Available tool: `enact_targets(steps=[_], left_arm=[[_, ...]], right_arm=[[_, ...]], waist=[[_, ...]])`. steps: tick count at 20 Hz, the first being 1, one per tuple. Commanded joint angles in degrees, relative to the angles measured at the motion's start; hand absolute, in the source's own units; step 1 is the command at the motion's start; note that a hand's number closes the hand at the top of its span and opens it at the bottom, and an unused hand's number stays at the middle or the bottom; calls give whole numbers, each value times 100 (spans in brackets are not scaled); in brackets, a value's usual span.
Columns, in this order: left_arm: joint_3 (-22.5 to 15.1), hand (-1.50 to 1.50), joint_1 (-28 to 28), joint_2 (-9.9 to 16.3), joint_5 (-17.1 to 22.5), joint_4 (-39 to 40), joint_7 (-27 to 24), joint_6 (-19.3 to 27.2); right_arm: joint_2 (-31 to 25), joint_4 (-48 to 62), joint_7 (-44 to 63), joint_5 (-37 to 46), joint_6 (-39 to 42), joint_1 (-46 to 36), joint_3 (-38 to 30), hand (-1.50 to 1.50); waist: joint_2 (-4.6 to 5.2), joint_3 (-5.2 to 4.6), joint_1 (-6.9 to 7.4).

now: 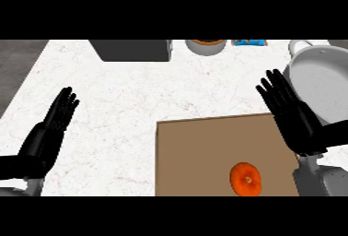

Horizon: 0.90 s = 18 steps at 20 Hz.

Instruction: Pick the squash from the tray and place it in the pot

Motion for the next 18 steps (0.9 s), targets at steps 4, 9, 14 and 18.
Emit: enact_targets(steps=[4, 9, 14, 18], left_arm=[[438, 0, -625, -126, 22, 236, 459, 479], [445, 0, -812, -214, 190, 177, 976, 656], [346, 0, -1143, -499, 30, 623, 1128, 868], [444, 0, -994, -377, 27, 368, 1296, 794]], right_arm=[[-410, 777, -935, 40, 1878, -1078, 364, 150], [-1225, 1131, -2510, 1916, 2369, -1256, 623, -150], [-1139, 2312, -4941, 2112, 3093, -1225, 594, -150], [-1649, 2879, -5658, 2342, 3684, -1850, 491, -150]], waist=[[135, -123, 90], [178, -107, 124], [153, -120, -24], [84, -134, 1]])
